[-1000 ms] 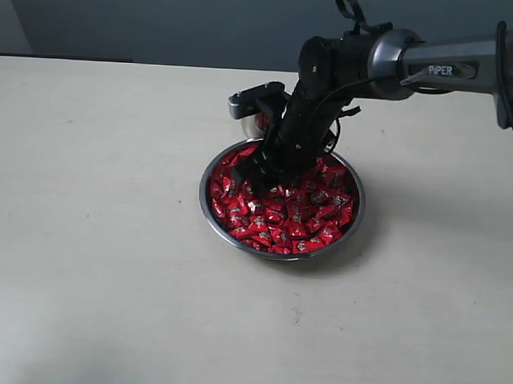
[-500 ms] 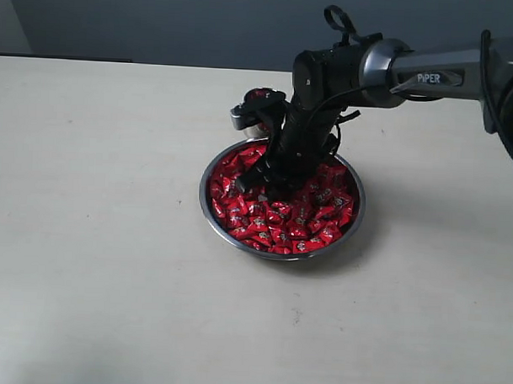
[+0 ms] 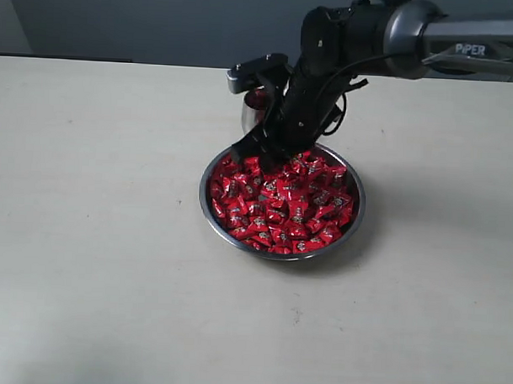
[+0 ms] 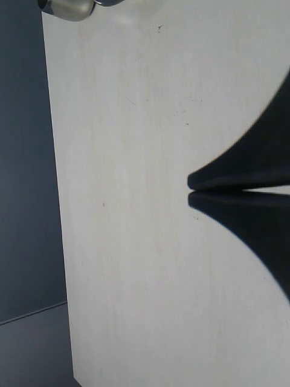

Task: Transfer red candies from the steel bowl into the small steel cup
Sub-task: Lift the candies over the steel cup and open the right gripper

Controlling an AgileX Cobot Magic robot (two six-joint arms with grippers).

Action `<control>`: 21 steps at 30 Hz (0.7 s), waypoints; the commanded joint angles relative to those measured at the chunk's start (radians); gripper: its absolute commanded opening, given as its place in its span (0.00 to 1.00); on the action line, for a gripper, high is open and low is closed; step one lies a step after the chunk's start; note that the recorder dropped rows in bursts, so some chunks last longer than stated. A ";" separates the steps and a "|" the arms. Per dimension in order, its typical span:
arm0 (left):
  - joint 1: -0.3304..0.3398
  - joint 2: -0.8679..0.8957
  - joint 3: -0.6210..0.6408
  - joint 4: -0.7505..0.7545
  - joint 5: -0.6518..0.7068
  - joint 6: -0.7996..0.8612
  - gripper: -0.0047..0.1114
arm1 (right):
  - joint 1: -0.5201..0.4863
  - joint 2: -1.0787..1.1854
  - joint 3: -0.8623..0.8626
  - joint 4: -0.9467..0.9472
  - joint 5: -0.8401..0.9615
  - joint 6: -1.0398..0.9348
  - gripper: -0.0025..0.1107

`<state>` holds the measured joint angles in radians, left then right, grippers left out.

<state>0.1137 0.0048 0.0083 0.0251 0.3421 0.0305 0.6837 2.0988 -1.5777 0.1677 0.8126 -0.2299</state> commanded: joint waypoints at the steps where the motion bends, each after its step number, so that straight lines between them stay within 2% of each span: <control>1: -0.005 -0.005 -0.008 0.002 -0.005 -0.001 0.04 | 0.005 -0.062 0.001 0.005 -0.022 -0.003 0.02; 9: -0.005 -0.005 -0.008 0.002 -0.005 -0.001 0.04 | -0.003 -0.008 -0.128 -0.038 -0.159 -0.003 0.02; 15: -0.005 -0.005 -0.008 0.002 -0.005 -0.001 0.04 | -0.056 0.129 -0.304 -0.034 -0.161 0.022 0.02; 21: -0.005 -0.005 -0.008 0.002 -0.005 -0.001 0.04 | -0.101 0.214 -0.381 -0.027 -0.170 0.024 0.02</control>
<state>0.1137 0.0048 0.0083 0.0251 0.3421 0.0305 0.6048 2.2884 -1.9277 0.1375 0.6566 -0.2090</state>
